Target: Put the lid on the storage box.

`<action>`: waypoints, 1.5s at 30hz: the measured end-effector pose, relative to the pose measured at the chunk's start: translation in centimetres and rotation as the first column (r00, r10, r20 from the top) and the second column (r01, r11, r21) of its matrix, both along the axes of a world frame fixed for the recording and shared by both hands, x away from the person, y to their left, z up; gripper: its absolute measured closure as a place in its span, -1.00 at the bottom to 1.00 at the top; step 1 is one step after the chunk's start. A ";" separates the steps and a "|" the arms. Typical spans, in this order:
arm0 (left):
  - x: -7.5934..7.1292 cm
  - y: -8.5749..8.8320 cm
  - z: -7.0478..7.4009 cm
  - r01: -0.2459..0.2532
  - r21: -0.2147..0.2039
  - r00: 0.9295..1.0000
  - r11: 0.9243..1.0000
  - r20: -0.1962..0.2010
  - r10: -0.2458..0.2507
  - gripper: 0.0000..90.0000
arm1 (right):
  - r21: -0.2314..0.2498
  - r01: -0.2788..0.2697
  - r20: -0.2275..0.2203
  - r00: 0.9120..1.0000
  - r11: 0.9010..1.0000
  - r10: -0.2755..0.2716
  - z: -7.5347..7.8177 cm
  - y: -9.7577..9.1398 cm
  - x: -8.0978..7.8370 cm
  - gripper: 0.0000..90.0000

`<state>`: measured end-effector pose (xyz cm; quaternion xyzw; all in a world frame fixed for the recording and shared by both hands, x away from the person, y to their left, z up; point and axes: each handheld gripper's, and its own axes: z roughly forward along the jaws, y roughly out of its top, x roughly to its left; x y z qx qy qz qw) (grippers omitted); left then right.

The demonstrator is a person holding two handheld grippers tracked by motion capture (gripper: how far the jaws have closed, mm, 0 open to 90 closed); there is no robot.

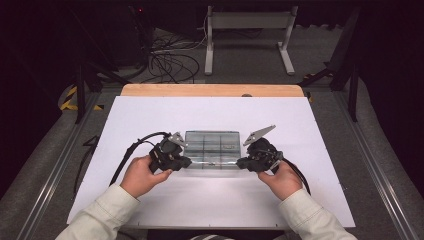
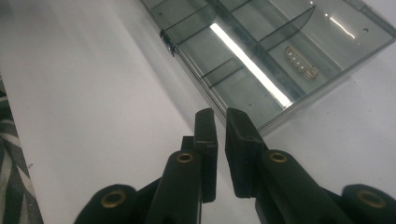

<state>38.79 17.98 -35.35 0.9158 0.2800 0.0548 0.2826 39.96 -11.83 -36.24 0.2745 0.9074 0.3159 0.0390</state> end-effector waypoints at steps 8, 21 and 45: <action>-0.3 0.6 1.1 -0.020 -0.119 0.999 0.993 0.023 0.023 0.33 | 0.080 -0.002 0.059 0.998 0.997 -0.002 0.8 -0.3 -0.3 0.15; -1.4 1.3 2.1 -0.053 -0.219 0.976 0.974 0.194 0.097 -0.27 | 0.163 -0.046 0.147 0.989 0.986 0.022 1.9 0.3 -1.0 -0.81; -4.6 2.9 3.1 -0.042 -0.312 0.914 0.949 0.372 0.163 -0.66 | 0.244 -0.051 0.276 0.961 0.968 -0.019 3.1 -1.4 -2.9 -1.00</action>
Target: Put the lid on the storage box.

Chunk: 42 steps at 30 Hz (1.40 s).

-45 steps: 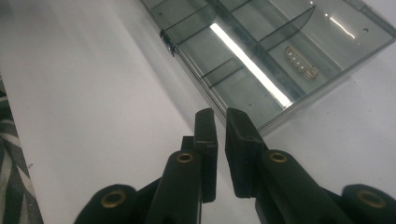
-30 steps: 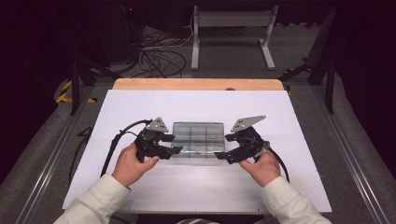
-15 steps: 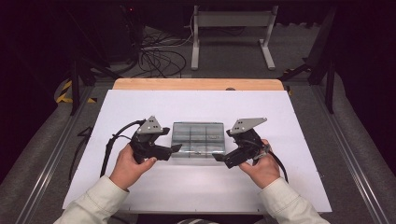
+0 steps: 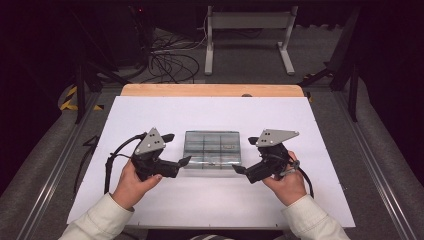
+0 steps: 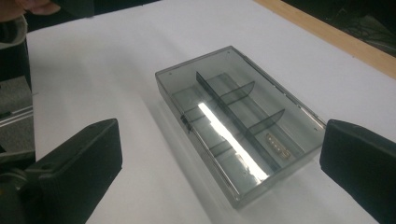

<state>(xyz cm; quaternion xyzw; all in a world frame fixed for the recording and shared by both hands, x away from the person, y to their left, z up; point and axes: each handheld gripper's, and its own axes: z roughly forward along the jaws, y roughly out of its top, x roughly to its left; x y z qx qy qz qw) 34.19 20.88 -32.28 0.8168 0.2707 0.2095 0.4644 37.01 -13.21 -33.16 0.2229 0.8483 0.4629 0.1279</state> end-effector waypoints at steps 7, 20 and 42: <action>-1.3 1.2 -0.5 -0.033 -0.035 0.997 0.999 0.071 0.036 -0.65 | -0.015 0.021 0.047 0.999 1.000 -0.020 -0.4 -0.3 -0.8 -1.00; -2.8 3.4 -2.9 -0.064 -0.057 0.994 0.996 0.090 0.069 -0.71 | 0.078 0.025 0.064 0.997 0.997 -0.030 -2.6 -2.6 -2.0 -1.00; -3.6 6.0 -8.0 -0.102 -0.054 0.994 0.993 0.029 0.103 -0.73 | 0.085 0.093 0.014 0.995 0.992 -0.094 -7.1 -5.4 -2.5 -1.00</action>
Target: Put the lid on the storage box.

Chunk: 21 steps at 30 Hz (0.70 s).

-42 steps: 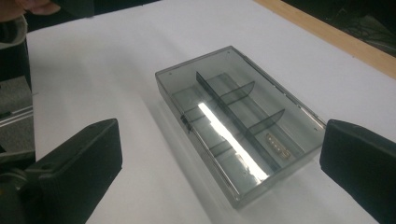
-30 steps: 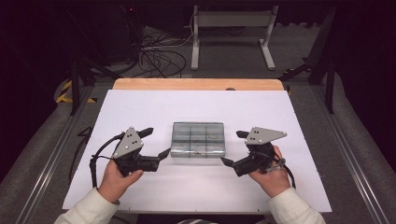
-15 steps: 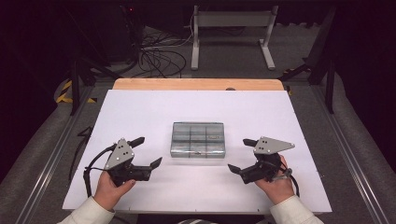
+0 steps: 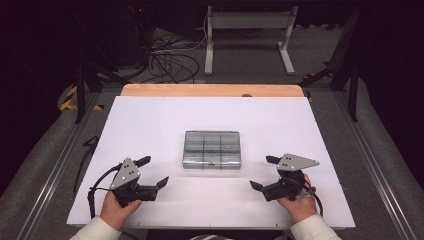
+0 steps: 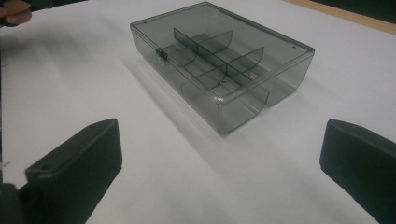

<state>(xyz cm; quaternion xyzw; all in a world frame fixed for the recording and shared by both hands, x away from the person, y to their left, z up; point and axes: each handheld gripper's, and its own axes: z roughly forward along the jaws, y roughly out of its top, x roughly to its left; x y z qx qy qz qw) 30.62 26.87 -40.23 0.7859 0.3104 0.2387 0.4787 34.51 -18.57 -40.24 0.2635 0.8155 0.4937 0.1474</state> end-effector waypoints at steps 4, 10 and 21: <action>0.0 0.4 -0.6 -0.002 -0.017 1.000 1.000 -0.011 0.002 -0.73 | 0.001 0.007 -0.012 1.000 1.000 -0.007 -0.5 -0.2 0.0 -1.00; -0.1 0.9 -1.7 -0.005 -0.020 0.999 1.000 -0.048 0.004 -0.73 | 0.011 0.014 -0.024 1.000 1.000 -0.014 -1.2 -0.7 -0.2 -1.00; -0.5 1.2 -2.7 -0.006 0.042 0.998 0.999 -0.064 0.009 -0.74 | -0.004 0.011 -0.058 0.998 1.000 -0.011 -2.3 -1.4 -0.3 -1.00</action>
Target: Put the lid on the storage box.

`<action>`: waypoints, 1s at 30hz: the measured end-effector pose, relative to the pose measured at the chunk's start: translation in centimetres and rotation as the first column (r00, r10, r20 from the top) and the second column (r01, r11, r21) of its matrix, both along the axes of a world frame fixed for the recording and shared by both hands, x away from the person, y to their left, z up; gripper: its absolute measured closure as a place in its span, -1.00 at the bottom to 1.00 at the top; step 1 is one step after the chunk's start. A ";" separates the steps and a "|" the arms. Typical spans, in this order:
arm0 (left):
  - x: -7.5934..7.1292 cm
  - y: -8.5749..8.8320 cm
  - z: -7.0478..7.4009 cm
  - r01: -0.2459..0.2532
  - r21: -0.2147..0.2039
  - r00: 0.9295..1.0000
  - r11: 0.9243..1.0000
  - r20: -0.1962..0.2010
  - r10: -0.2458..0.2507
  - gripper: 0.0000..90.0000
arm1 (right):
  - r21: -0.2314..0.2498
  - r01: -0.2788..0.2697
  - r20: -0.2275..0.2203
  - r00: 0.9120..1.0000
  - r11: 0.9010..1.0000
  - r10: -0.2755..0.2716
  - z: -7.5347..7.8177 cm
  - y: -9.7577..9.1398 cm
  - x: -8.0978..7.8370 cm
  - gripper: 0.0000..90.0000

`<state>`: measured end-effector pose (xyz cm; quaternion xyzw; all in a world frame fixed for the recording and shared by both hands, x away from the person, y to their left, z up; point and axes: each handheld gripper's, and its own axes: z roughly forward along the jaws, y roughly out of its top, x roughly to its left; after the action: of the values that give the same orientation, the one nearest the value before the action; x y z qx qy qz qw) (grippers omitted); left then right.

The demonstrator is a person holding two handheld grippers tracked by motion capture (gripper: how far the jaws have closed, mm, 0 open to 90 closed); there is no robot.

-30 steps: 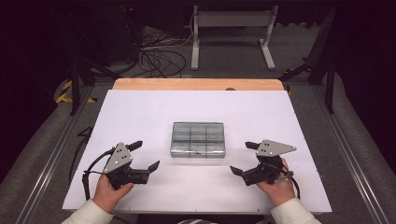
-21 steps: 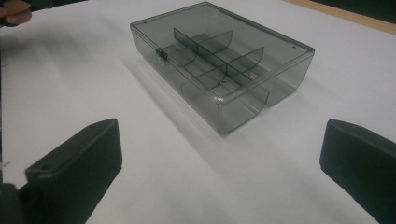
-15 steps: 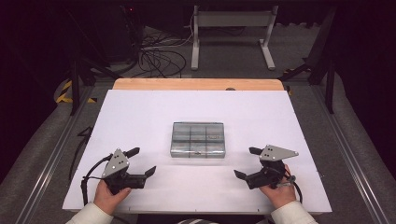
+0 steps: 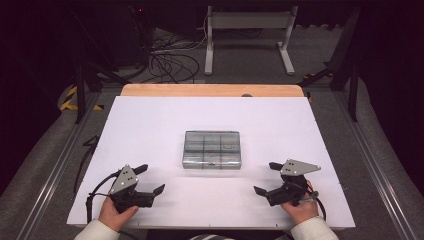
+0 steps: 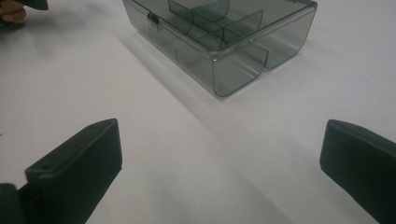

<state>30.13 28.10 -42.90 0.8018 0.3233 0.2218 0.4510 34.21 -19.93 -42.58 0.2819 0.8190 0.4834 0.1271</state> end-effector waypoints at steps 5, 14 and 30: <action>0.0 0.1 0.0 -0.003 -0.001 1.000 1.000 -0.006 0.003 -0.74 | -0.026 0.004 -0.020 1.000 1.000 -0.004 -0.6 0.1 -0.2 -1.00; 0.0 0.1 -0.2 0.001 0.006 1.000 1.000 -0.031 0.000 -0.74 | -0.028 0.010 -0.010 1.000 1.000 -0.010 -0.6 0.3 -0.1 -1.00; 0.1 0.5 0.1 -0.022 -0.022 0.999 1.000 -0.031 0.021 -0.76 | -0.025 0.013 -0.006 1.000 1.000 -0.014 -0.5 0.2 -0.1 -1.00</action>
<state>30.20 28.65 -42.79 0.7966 0.3413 0.2106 0.4523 34.13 -19.76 -43.05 0.2873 0.8235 0.4712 0.1313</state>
